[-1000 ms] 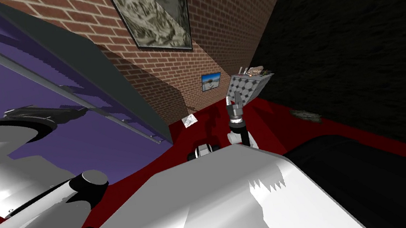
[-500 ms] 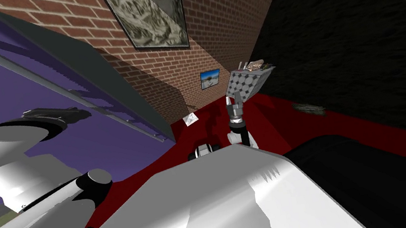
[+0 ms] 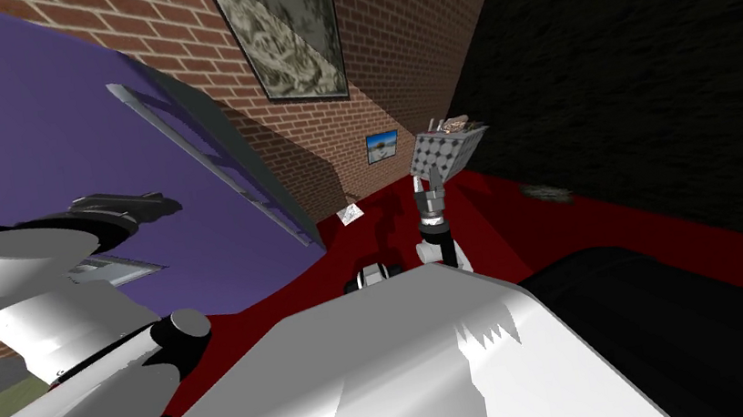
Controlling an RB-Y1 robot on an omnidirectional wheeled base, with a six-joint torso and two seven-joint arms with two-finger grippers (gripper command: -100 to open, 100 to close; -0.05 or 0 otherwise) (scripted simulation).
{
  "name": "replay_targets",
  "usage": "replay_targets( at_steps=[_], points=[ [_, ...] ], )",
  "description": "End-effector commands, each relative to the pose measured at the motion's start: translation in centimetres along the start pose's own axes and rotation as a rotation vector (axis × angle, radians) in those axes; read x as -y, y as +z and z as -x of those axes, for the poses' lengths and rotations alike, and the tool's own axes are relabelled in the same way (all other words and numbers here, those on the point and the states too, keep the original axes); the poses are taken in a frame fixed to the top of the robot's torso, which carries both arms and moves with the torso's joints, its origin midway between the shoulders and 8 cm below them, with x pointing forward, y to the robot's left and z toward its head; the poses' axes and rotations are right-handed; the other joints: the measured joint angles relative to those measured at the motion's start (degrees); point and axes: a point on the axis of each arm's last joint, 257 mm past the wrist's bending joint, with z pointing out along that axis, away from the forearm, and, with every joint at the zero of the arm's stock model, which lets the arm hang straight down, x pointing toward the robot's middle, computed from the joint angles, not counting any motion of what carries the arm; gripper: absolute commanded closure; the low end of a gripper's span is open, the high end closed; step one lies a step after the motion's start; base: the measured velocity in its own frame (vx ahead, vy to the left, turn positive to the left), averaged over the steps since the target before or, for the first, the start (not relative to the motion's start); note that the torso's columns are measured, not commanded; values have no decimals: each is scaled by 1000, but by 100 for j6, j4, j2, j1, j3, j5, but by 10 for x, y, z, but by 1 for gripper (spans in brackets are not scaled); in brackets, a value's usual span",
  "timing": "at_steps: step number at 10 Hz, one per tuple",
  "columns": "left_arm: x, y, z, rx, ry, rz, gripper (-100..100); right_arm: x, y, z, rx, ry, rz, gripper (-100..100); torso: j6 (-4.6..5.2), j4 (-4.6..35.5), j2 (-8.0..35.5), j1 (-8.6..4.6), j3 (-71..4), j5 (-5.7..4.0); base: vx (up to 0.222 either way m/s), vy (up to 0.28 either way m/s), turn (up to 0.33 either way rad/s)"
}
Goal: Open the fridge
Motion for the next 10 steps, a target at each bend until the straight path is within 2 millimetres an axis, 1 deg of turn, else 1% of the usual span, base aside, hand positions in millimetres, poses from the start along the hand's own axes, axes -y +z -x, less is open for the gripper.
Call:
replay_targets(
  at_steps=[1,4,5,6,7,9,10],
  points=[
    [-29,3,-21,-44,-2,67,100,0,0,0,0,0,0,0,1,7,28,6,16,4,-402,205,-79],
    [-63,1,-44,-100,0,147,100,0,0,0,0,0,0,0,-2,12,37,-19,24,-5,-405,168,-78],
    [-56,2,-39,-89,0,128,100,0,0,0,0,0,0,0,-2,11,34,-12,22,-4,-194,83,-25],
    [-61,7,-26,-74,-6,115,-100,0,0,0,0,0,0,0,-2,-7,-37,-35,-18,-8,52,-19,-12],
    [-62,8,-22,-69,-8,110,-100,0,0,0,0,0,-1,0,6,-29,-97,-55,-59,-14,157,-58,-27],
    [-66,14,-6,-48,-13,90,-100,0,0,0,0,0,0,0,3,-14,-38,-21,-26,-6,174,-58,-22],
    [-68,15,-2,-43,-14,85,-100,0,0,0,0,0,0,0,0,4,14,-12,9,-2,135,-45,-13]
  ],
)
